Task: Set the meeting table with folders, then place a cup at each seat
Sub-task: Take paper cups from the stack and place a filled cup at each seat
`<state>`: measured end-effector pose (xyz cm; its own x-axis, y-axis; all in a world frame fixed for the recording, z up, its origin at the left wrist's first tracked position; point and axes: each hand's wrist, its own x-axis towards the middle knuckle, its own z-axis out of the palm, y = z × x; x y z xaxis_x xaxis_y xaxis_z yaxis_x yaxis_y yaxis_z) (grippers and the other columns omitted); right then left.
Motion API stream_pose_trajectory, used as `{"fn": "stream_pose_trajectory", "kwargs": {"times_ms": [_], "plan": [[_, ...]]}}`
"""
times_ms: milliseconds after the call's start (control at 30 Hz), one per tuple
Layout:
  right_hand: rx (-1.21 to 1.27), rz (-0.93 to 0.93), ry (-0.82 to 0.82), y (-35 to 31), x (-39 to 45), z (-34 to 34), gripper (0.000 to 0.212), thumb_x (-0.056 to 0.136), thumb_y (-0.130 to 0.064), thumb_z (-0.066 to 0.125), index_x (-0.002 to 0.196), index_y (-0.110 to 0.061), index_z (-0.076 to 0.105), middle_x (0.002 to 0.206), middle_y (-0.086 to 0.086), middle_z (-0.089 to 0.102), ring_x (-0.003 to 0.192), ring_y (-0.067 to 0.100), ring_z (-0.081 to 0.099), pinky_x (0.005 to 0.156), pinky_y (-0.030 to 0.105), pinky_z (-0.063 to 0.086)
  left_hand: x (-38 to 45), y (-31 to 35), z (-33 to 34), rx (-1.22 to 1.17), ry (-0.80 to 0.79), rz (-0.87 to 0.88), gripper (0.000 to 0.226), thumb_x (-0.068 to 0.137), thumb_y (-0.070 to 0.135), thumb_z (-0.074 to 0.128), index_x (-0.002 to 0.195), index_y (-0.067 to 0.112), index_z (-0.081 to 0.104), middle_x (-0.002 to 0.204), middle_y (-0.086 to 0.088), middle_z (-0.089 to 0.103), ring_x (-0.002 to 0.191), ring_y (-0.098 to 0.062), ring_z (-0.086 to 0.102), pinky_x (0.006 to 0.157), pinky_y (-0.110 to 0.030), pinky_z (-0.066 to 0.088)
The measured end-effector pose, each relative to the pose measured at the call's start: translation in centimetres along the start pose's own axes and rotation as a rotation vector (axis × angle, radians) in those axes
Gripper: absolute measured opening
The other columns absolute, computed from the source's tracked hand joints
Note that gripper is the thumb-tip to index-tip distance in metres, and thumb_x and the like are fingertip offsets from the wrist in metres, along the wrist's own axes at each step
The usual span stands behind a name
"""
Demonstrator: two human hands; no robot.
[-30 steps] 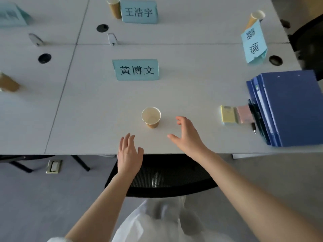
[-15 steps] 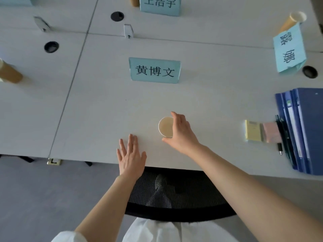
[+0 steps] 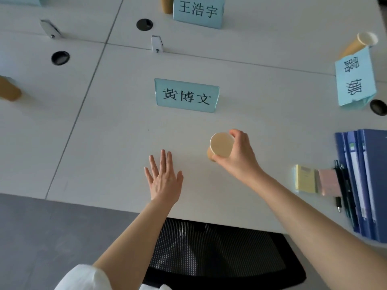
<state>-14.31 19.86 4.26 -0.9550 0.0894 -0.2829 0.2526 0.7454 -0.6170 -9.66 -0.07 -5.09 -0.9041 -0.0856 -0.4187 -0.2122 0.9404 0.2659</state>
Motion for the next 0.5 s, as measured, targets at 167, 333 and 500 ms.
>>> {"fn": "stream_pose_trajectory", "kwargs": {"times_ms": [167,333,500], "plan": [[0.063,0.062,0.063,1.2,6.4,-3.0,0.083,0.077,-0.026,0.075,0.142,-0.011,0.027,0.141,0.007,0.033,0.126,0.023,0.041,0.089,0.021,0.029,2.9,2.8,0.4,-0.024,0.012,-0.023,0.072,0.100,0.049,0.027,0.154,0.020,-0.011,0.160,0.006,-0.024,0.145,-0.028,-0.026,0.119,-0.050,-0.010],[0.057,0.047,0.077,1.9,11.4,-4.3,0.081,0.080,-0.026,0.072,0.143,-0.012,0.023,0.141,0.007,0.031,0.122,0.020,0.041,0.085,0.019,0.030,4.5,3.5,2.2,-0.020,0.014,-0.059,0.081,0.095,0.060,0.027,0.152,0.024,-0.016,0.157,0.008,-0.030,0.143,-0.028,-0.030,0.116,-0.054,-0.014],[0.073,0.037,0.071,1.9,16.1,-3.7,0.086,0.078,-0.023,0.073,0.145,-0.013,0.019,0.141,0.009,0.030,0.123,0.022,0.041,0.086,0.021,0.031,4.5,3.8,3.5,0.000,0.113,-0.090,0.083,0.086,0.065,0.014,0.154,0.024,-0.010,0.161,0.007,-0.020,0.145,-0.026,-0.027,0.118,-0.053,-0.012]]}}
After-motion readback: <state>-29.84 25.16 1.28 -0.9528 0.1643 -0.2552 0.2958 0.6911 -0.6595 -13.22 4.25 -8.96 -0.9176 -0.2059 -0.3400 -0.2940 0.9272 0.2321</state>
